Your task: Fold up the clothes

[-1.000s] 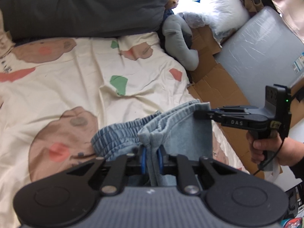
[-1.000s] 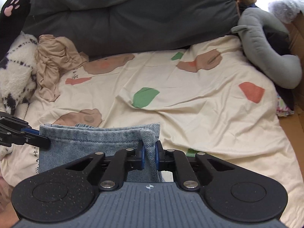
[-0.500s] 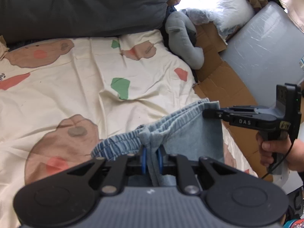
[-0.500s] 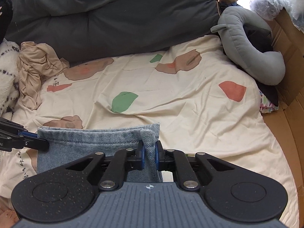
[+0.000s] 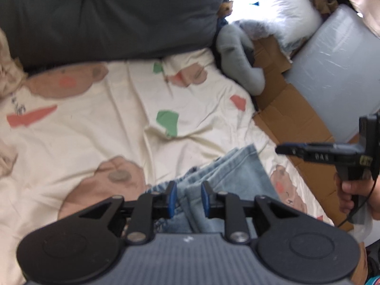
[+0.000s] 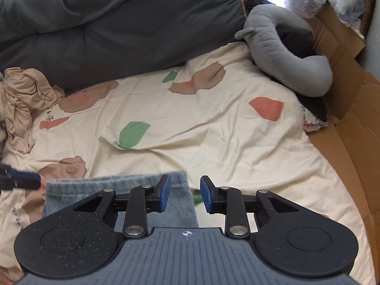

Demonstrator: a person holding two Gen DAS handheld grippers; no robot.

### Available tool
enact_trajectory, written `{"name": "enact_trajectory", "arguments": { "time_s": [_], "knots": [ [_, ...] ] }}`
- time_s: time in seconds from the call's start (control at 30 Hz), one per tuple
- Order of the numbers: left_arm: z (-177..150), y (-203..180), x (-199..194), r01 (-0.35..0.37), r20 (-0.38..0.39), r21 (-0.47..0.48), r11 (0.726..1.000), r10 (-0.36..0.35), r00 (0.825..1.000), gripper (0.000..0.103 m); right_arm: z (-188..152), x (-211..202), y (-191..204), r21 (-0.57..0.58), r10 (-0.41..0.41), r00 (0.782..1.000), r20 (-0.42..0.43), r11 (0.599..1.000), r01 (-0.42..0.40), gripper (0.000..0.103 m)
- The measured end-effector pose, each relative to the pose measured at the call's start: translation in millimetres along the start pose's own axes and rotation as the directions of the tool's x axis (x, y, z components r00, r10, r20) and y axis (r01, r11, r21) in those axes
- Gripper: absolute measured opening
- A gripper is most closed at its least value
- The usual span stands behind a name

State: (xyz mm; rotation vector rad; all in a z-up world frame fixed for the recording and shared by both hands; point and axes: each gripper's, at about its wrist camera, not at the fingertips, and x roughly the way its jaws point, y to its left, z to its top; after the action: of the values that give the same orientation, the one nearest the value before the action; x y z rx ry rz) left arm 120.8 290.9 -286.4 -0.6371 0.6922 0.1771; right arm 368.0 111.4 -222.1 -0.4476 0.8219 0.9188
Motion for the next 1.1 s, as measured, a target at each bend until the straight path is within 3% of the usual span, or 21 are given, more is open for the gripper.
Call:
{"name": "enact_trajectory", "arguments": {
  "time_s": [0.23, 0.4, 0.5, 0.57, 0.73, 0.87, 0.97, 1.1],
  "knots": [
    [6, -36, 2, 0.087, 0.008, 0.07, 0.994, -0.087, 0.996, 0.023, -53, -39, -16, 0.036, -0.024, 0.999, -0.023, 0.999, 0.025, 0.035],
    [0, -50, 23, 0.111, -0.039, 0.131, 0.985, -0.106, 0.994, 0.023, -100, -56, -14, 0.113, 0.003, 0.999, -0.032, 0.994, 0.0, 0.032],
    [-2, -52, 37, 0.095, -0.078, 0.164, 0.982, -0.083, 0.993, 0.023, -130, -64, -4, 0.132, -0.001, 1.0, -0.026, 0.991, 0.004, 0.028],
    [-3, -50, 45, 0.075, -0.102, 0.191, 0.979, -0.056, 0.993, 0.023, -151, -66, 1, 0.163, -0.002, 1.0, -0.024, 0.987, 0.006, 0.02],
    [-2, -46, 59, 0.023, -0.17, 0.255, 0.967, 0.022, 0.985, 0.023, -193, -54, 18, 0.23, 0.009, 1.0, -0.011, 0.973, -0.006, 0.016],
    [-7, -49, 58, 0.008, -0.194, 0.283, 0.959, 0.05, 0.98, 0.024, -205, -34, 27, 0.211, -0.028, 1.0, -0.003, 0.977, 0.028, 0.011],
    [-9, -57, 56, -0.01, -0.197, 0.316, 0.949, 0.076, 0.977, 0.025, -207, -25, 19, 0.276, -0.049, 0.999, 0.015, 0.96, 0.043, 0.005],
    [-5, -70, 58, 0.0, -0.21, 0.343, 0.94, 0.077, 0.975, 0.031, -204, -22, 11, 0.328, -0.089, 0.996, 0.033, 0.942, 0.073, 0.004]
  ]
}}
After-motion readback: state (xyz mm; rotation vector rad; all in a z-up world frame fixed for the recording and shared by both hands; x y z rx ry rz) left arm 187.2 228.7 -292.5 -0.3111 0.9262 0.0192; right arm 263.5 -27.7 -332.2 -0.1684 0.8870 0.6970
